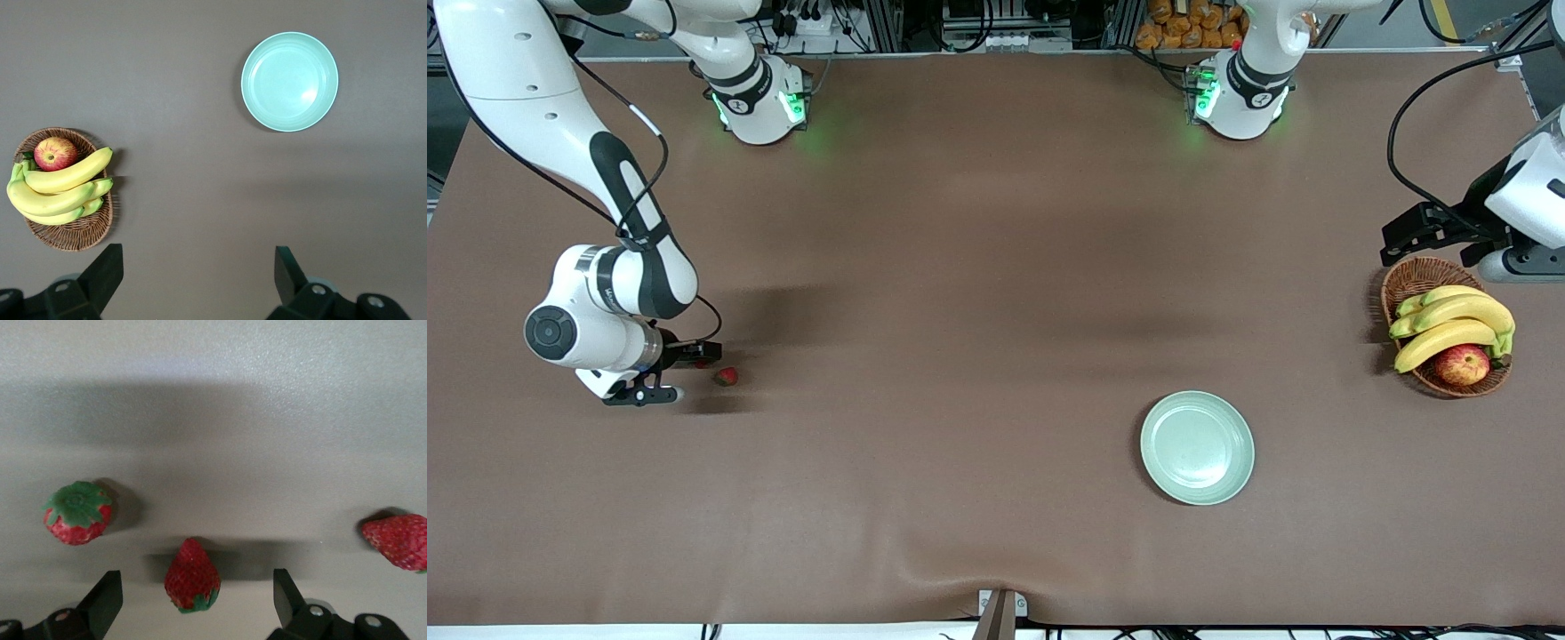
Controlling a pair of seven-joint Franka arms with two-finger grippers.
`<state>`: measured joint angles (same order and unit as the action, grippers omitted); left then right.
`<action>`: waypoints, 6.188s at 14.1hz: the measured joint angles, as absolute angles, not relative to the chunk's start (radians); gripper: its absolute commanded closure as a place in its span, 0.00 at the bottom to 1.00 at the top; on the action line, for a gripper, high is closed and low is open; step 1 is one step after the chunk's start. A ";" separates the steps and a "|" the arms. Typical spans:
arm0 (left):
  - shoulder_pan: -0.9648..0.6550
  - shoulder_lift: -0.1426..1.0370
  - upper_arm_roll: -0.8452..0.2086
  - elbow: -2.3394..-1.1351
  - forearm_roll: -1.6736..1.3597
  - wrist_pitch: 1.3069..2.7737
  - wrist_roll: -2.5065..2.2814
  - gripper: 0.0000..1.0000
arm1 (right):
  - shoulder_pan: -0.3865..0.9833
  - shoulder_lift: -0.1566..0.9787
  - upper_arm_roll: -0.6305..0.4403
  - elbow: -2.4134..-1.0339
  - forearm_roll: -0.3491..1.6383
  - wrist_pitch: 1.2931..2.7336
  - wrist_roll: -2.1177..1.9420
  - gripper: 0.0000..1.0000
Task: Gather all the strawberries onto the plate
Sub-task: 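Reach the right gripper down and grasp one red strawberry, then carry the strawberry mid-table with the right gripper while the left gripper approaches, then release the strawberry mid-table while the left gripper reaches toward it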
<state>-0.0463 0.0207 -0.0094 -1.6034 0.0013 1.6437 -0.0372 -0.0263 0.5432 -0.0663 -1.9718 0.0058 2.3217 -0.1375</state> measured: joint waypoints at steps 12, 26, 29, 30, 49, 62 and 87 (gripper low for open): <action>-0.043 0.027 -0.009 -1.603 0.001 1.643 -0.037 0.00 | -0.025 0.538 -0.062 -1.956 0.006 2.317 -0.138 1.00; -0.038 0.027 -0.006 -1.601 0.001 1.643 -0.037 0.00 | 0.187 0.286 0.048 -1.793 0.087 2.034 -0.232 1.00; -0.038 0.027 -0.006 -1.601 0.001 1.643 -0.037 0.00 | 0.285 0.317 0.051 -1.716 0.191 2.035 -0.231 1.00; -0.038 0.027 -0.006 -1.601 0.001 1.643 -0.037 0.00 | 0.314 0.337 0.052 -1.691 0.217 2.035 -0.229 1.00; -0.039 0.049 -0.008 -1.603 0.001 1.643 -0.036 0.00 | 0.787 0.883 -0.004 -1.379 0.301 2.495 0.020 1.00; -0.051 0.077 -0.012 -1.603 -0.012 1.643 -0.036 0.00 | 0.777 0.904 -0.065 -1.305 0.236 2.489 0.025 0.00; -0.533 0.606 -0.028 -1.497 -0.111 2.262 -0.280 0.00 | 0.173 0.619 -0.186 -1.663 0.125 2.053 -0.002 0.00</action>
